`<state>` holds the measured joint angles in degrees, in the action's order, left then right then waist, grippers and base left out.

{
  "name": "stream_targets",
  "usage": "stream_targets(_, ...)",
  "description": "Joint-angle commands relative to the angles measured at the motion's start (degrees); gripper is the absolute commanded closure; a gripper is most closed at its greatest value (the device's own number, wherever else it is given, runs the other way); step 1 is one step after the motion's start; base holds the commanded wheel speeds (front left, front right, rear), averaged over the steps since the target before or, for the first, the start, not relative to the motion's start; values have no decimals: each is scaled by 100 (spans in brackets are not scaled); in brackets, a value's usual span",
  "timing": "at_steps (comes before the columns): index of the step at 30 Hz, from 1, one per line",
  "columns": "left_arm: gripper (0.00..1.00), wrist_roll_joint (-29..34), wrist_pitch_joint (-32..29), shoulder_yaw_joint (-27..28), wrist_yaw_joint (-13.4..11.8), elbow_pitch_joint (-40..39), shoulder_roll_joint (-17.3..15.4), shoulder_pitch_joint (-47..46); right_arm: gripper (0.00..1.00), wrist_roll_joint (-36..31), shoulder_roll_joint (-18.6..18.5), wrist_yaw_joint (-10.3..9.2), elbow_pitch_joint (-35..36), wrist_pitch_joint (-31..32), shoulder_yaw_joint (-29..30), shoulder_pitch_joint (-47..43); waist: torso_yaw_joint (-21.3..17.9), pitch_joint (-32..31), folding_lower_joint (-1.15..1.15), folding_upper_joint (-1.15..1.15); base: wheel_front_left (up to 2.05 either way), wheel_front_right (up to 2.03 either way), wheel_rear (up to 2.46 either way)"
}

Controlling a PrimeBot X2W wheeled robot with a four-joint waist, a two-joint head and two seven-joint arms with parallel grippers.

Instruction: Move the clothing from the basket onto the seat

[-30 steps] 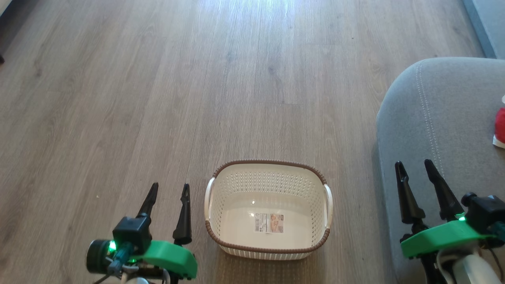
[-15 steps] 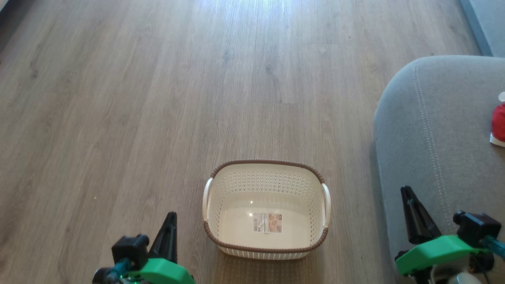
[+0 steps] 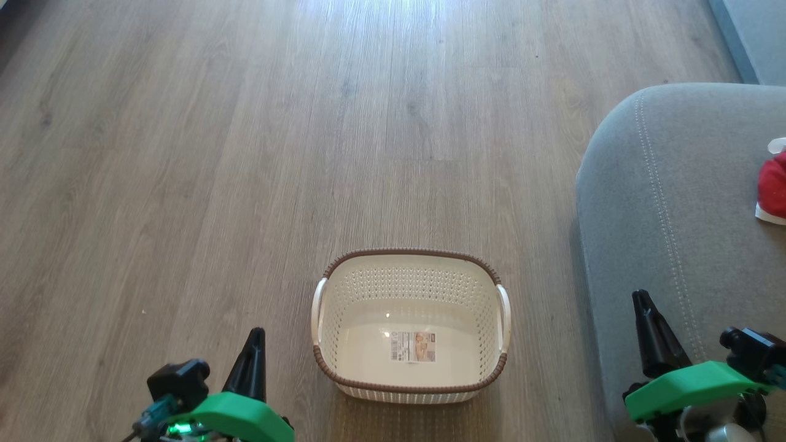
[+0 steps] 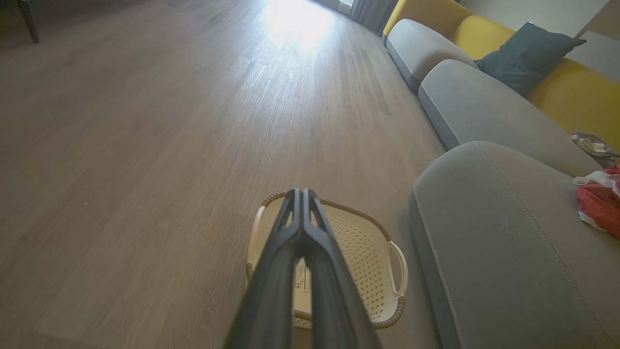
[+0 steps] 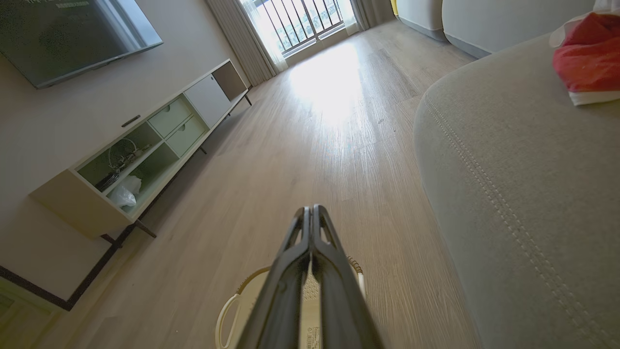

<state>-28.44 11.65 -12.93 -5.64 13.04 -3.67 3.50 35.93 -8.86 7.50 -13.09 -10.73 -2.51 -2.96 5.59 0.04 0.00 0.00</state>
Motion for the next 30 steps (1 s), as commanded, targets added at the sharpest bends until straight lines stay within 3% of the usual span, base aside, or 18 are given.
stream_targets(1, 100, -180, -19, 113, 60, -152, -47, -277, 100, 159, 2, 0, 160, 44, 49, 285, -8, 0, 0, 0, 0, 0, 0)
stream_targets(30, 100, -2085, -442, 523, 425, -92, -99, -468, 100, 1767, 160, 0, 88, 516, 277, 466, -168, 5, 0, 0, 0, 0, 0)
